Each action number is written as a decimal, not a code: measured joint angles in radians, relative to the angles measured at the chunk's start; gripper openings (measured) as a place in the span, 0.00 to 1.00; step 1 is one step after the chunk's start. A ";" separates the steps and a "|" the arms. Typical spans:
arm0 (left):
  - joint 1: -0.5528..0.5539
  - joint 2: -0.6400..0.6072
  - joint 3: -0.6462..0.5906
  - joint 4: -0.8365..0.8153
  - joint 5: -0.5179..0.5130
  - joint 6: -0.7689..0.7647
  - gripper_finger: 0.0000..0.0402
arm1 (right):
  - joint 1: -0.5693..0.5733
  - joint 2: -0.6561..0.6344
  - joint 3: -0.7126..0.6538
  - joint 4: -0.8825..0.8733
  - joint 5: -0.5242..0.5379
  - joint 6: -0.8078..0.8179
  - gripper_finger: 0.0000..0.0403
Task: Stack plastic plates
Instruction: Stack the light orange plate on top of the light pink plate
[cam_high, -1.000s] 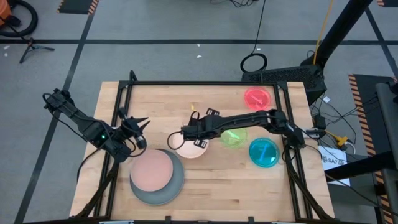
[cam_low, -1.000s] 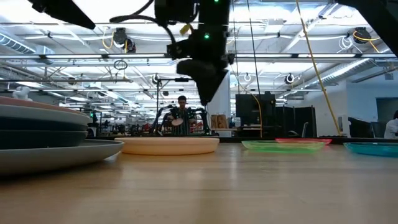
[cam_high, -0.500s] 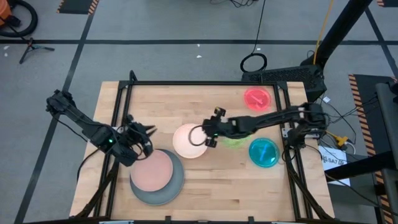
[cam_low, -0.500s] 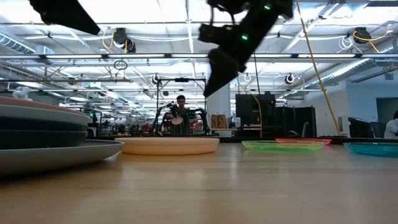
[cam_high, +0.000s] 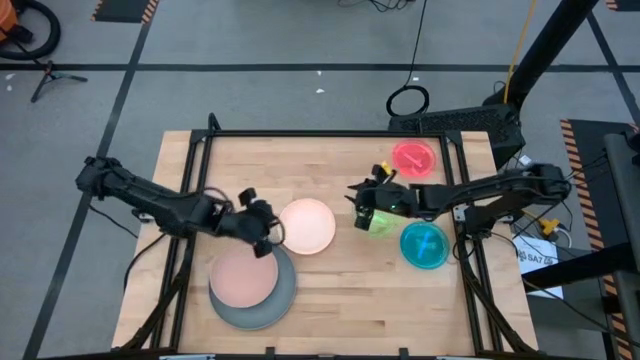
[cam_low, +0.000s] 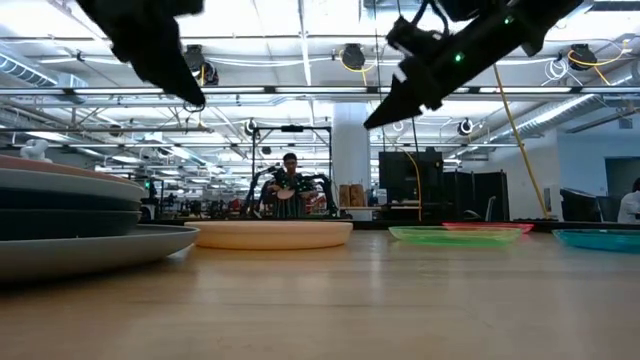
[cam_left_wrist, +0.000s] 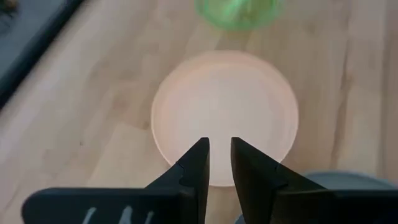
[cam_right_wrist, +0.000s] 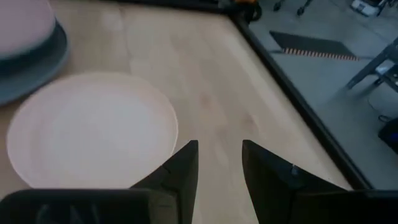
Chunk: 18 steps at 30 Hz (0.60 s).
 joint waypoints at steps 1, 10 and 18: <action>0.031 0.014 0.000 0.007 0.035 0.025 0.18 | 0.002 -0.017 -0.002 -0.002 0.000 0.000 0.29; 0.275 0.158 0.000 0.180 0.338 0.171 0.18 | 0.026 -0.073 -0.002 0.023 -0.106 -0.015 0.29; 0.411 0.274 0.000 0.216 0.423 0.197 0.18 | 0.025 -0.073 -0.002 0.025 -0.104 -0.027 0.29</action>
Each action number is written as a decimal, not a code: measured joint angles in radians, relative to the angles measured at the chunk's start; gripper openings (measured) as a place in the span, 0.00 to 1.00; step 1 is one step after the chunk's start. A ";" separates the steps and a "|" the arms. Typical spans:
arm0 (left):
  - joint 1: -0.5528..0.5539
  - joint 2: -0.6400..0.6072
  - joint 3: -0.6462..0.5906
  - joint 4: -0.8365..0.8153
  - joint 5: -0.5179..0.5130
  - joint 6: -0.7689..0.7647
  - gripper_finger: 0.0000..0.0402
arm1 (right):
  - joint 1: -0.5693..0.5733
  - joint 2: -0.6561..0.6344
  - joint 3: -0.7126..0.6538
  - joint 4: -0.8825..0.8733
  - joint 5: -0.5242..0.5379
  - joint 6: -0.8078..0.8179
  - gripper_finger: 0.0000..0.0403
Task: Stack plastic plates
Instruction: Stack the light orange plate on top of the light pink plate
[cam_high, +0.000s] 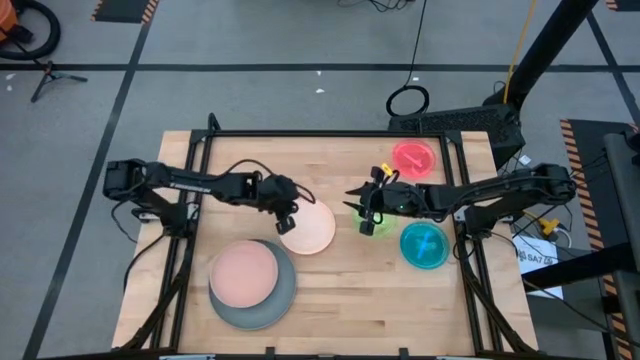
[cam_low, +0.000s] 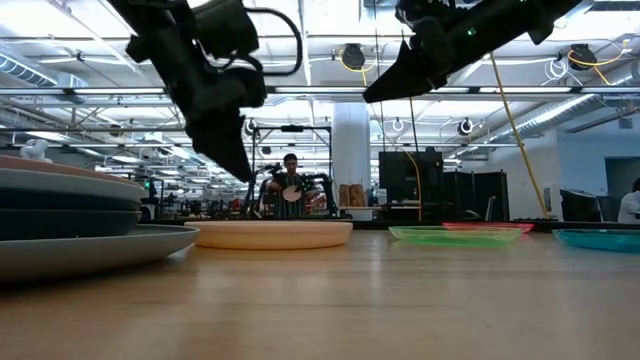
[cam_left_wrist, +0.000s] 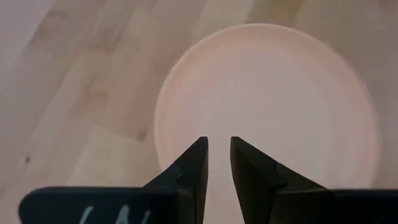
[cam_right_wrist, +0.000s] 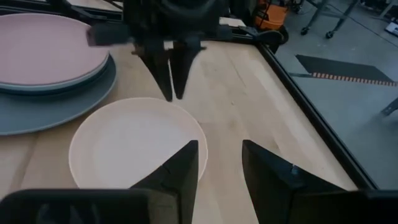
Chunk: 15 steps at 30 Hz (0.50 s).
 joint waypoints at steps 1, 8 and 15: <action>0.009 0.010 0.000 0.000 0.000 0.012 0.18 | 0.000 0.000 0.000 0.001 0.000 0.000 0.29; 0.028 0.030 0.000 -0.002 0.030 0.102 0.24 | 0.000 0.000 0.000 0.003 0.001 0.002 0.29; 0.029 0.039 0.000 0.034 -0.095 0.157 0.44 | 0.000 0.000 0.000 0.003 0.001 -0.015 0.29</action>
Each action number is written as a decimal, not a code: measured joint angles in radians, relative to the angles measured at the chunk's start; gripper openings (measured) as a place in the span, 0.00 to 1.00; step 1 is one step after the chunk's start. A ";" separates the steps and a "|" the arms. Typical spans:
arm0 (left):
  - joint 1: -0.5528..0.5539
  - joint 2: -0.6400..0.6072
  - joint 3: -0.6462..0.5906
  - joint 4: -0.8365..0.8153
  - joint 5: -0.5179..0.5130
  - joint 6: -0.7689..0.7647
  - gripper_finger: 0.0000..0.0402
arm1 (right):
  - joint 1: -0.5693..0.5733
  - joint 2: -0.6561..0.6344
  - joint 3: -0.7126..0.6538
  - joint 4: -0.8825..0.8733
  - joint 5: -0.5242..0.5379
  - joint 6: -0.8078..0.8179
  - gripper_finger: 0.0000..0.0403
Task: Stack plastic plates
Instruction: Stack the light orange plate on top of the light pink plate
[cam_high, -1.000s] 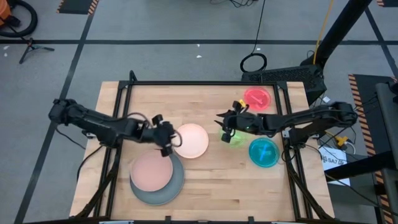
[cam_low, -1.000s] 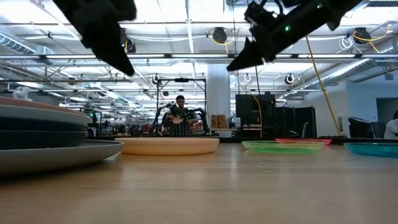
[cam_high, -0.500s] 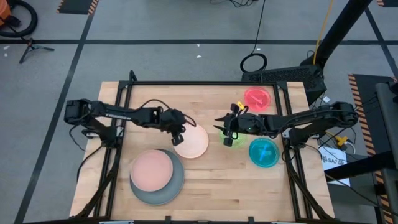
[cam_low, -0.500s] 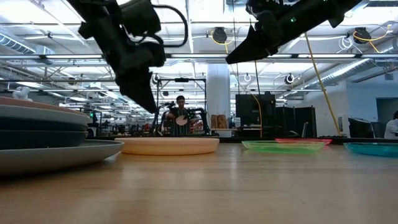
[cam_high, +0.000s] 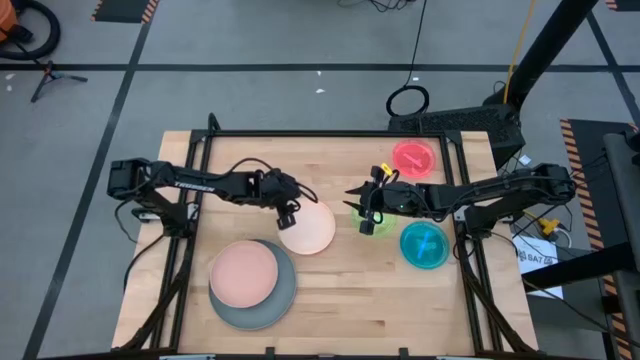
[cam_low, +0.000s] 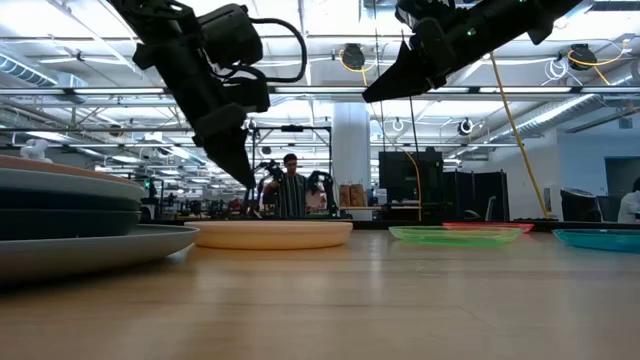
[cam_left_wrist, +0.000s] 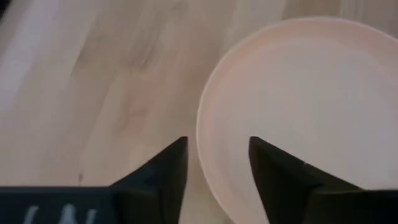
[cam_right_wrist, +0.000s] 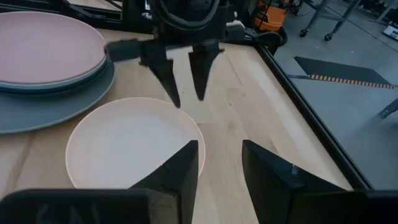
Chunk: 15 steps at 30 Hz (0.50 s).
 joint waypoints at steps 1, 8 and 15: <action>0.000 0.011 0.000 0.022 -0.001 0.011 0.46 | 0.000 0.000 0.000 0.000 0.000 0.000 0.29; 0.015 0.110 -0.002 0.017 0.016 0.034 0.51 | 0.000 0.000 0.000 -0.008 0.000 0.011 0.29; 0.035 0.179 0.000 0.038 0.017 0.026 0.52 | 0.000 0.000 0.000 -0.010 0.000 0.008 0.29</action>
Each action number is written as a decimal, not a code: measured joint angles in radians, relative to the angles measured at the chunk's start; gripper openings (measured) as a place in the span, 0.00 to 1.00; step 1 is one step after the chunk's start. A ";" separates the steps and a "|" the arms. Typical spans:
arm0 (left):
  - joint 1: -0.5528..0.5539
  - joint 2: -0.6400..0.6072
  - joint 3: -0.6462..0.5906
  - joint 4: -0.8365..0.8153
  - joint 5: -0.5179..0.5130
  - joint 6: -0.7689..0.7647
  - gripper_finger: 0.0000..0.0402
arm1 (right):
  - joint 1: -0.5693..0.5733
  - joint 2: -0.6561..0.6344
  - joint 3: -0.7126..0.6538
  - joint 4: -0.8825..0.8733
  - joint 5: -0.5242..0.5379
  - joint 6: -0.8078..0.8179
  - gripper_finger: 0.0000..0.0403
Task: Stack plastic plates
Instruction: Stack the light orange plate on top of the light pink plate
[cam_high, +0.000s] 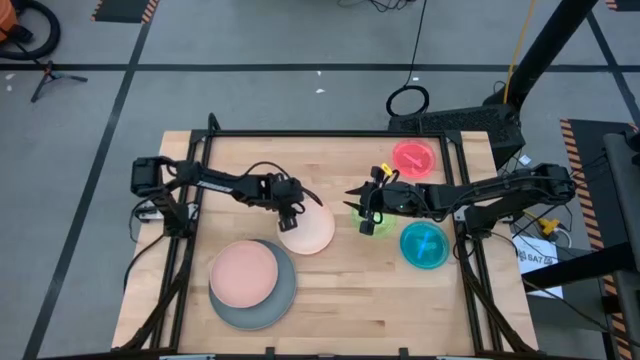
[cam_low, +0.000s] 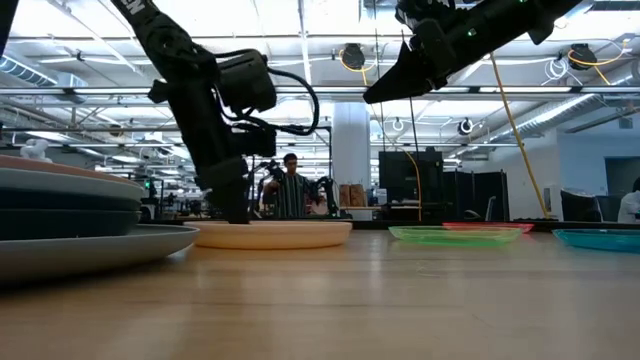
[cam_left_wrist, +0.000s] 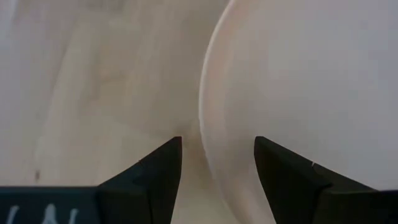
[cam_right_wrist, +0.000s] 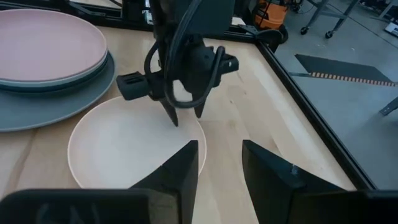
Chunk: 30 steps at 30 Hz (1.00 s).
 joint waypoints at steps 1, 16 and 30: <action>0.002 -0.003 0.000 -0.003 0.000 0.000 0.52 | 0.000 0.000 0.000 0.000 0.000 -0.001 0.29; 0.005 -0.004 0.000 0.045 -0.104 -0.200 0.03 | 0.000 0.000 0.000 0.001 0.001 -0.006 0.29; 0.004 -0.304 0.000 -0.023 -0.071 -0.226 0.01 | 0.000 0.000 0.001 -0.024 0.001 0.019 0.29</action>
